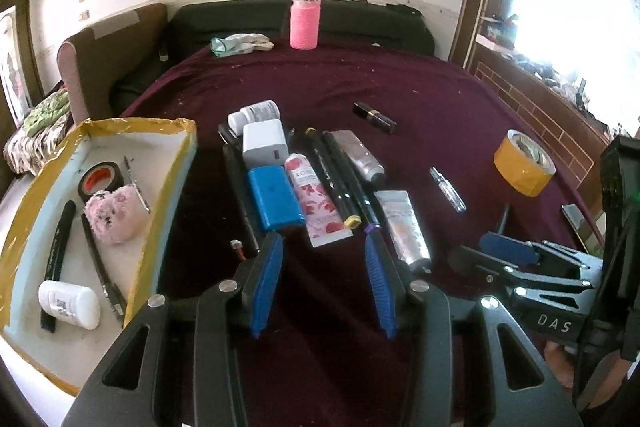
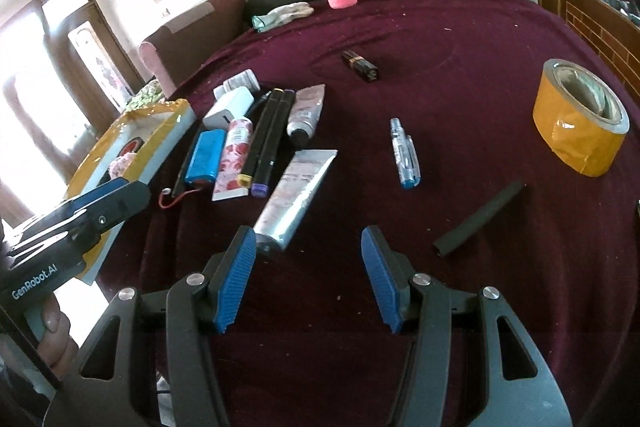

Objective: Organize objects
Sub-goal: 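Move both open tools back over the remaining items on the bed, then grasp the white hand cream tube with the left tool while the right tool grasps a black pen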

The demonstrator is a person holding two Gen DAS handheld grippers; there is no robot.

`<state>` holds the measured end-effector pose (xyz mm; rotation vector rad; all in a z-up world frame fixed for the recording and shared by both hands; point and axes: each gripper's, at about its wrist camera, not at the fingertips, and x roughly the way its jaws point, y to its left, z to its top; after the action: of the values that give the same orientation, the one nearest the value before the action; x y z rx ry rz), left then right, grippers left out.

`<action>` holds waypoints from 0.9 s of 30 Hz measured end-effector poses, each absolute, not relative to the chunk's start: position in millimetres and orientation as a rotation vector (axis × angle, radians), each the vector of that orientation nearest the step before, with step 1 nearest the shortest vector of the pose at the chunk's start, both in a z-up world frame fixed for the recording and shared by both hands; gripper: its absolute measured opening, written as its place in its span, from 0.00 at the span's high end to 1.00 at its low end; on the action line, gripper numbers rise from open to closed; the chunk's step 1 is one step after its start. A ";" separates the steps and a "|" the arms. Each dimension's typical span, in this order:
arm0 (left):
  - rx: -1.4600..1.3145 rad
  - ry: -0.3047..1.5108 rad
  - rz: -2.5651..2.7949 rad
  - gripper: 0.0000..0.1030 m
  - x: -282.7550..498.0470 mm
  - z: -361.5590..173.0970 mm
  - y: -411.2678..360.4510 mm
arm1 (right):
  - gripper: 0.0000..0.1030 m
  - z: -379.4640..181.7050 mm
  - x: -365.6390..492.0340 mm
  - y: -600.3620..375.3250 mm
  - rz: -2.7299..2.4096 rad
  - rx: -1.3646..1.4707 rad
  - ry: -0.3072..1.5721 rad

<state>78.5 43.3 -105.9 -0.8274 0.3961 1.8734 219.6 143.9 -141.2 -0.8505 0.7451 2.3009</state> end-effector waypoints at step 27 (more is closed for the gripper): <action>-0.954 0.473 1.684 0.64 98.5 -129.2 107.4 | 0.50 -151.7 265.1 211.4 1.900 -0.805 0.843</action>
<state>98.5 107.4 -129.2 -0.9541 0.4727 1.6839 265.1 211.4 -151.7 -0.8048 0.8434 1.8999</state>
